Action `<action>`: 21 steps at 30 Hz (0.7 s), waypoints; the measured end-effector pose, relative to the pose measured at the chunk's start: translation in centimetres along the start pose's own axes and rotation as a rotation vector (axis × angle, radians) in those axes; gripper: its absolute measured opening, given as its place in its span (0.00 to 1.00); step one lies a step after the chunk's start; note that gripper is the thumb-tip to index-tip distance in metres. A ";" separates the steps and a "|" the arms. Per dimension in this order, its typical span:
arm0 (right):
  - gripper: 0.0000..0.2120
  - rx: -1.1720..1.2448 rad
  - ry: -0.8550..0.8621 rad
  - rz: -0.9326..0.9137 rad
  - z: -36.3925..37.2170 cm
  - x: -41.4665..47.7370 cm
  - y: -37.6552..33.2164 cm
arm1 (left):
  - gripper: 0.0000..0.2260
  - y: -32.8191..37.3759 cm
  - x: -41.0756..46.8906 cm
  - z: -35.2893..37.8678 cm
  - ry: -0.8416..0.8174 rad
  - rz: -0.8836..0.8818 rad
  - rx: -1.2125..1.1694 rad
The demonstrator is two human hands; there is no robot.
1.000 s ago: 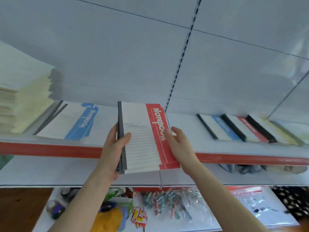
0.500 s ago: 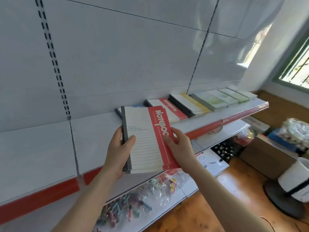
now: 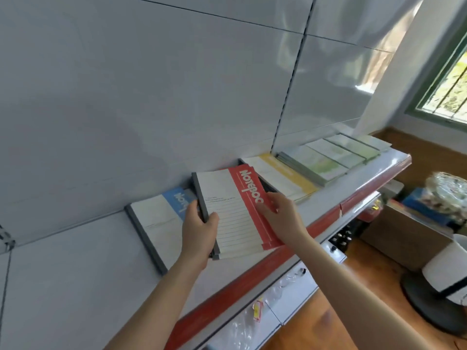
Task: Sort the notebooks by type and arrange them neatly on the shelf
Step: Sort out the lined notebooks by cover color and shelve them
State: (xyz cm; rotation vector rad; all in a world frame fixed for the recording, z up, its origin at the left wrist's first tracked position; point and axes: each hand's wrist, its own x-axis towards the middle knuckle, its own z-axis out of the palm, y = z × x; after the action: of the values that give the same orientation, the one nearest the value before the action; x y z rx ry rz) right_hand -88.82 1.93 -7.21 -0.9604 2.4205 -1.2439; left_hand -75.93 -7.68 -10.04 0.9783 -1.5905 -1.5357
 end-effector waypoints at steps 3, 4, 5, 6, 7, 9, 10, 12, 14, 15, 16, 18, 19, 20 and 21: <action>0.13 -0.055 -0.025 -0.031 -0.2 4.0 0.9 | 0.10 -0.6 2.3 2.2 0.041 0.002 0.043; 0.14 -0.071 -0.038 -0.039 -0.2 5.3 1.1 | 0.11 -0.8 3.1 3.0 0.066 0.010 0.062; 0.15 -0.091 -0.055 -0.052 -0.2 6.7 1.4 | 0.11 -1.0 3.8 3.8 0.096 0.021 0.083; 0.16 -0.114 -0.071 -0.071 -0.2 8.0 1.8 | 0.12 -1.1 4.5 4.5 0.125 0.033 0.106; 0.16 -0.144 -0.089 -0.090 -0.2 9.2 2.2 | 0.12 -1.3 5.0 5.2 0.151 0.037 0.127; 0.15 -0.202 -0.150 -0.134 0.1 11.1 2.9 | 0.13 -1.9 5.6 6.2 0.194 0.039 0.176; 0.14 -0.220 -0.192 -0.156 0.4 11.9 3.4 | 0.15 -2.4 5.8 6.7 0.209 0.040 0.209; 0.12 -0.286 -0.278 -0.184 1.1 13.0 4.5 | 0.16 -3.3 5.8 7.4 0.252 0.062 0.277; 0.11 -0.339 -0.325 -0.214 1.7 13.6 5.3 | 0.15 -3.9 6.0 8.0 0.299 0.088 0.359; 0.11 -0.360 -0.336 -0.228 1.8 13.9 5.5 | 0.14 -4.0 6.2 8.1 0.300 0.080 0.405; 0.11 -0.387 -0.348 -0.248 1.8 14.1 5.5 | 0.12 -3.8 6.3 8.1 0.288 0.063 0.455; 0.08 -0.444 -0.382 -0.287 1.5 14.7 5.0 | 0.10 -3.4 6.6 7.8 0.258 0.049 0.574; 0.07 -0.471 -0.396 -0.317 1.4 15.0 4.4 | 0.11 -3.2 6.6 7.5 0.246 0.062 0.651; 0.07 -0.492 -0.403 -0.357 1.2 15.3 3.8 | 0.13 -2.7 6.3 7.1 0.232 0.096 0.733; 0.04 -0.512 -0.413 -0.398 1.2 15.6 3.1 | 0.16 -2.2 5.9 6.6 0.212 0.128 0.820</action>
State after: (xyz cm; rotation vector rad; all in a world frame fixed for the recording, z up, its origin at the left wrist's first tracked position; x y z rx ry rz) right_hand -101.30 -7.83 -9.26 -1.7105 2.3028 -0.4287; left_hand -84.36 -9.85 -12.60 1.3677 -2.1080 -0.6319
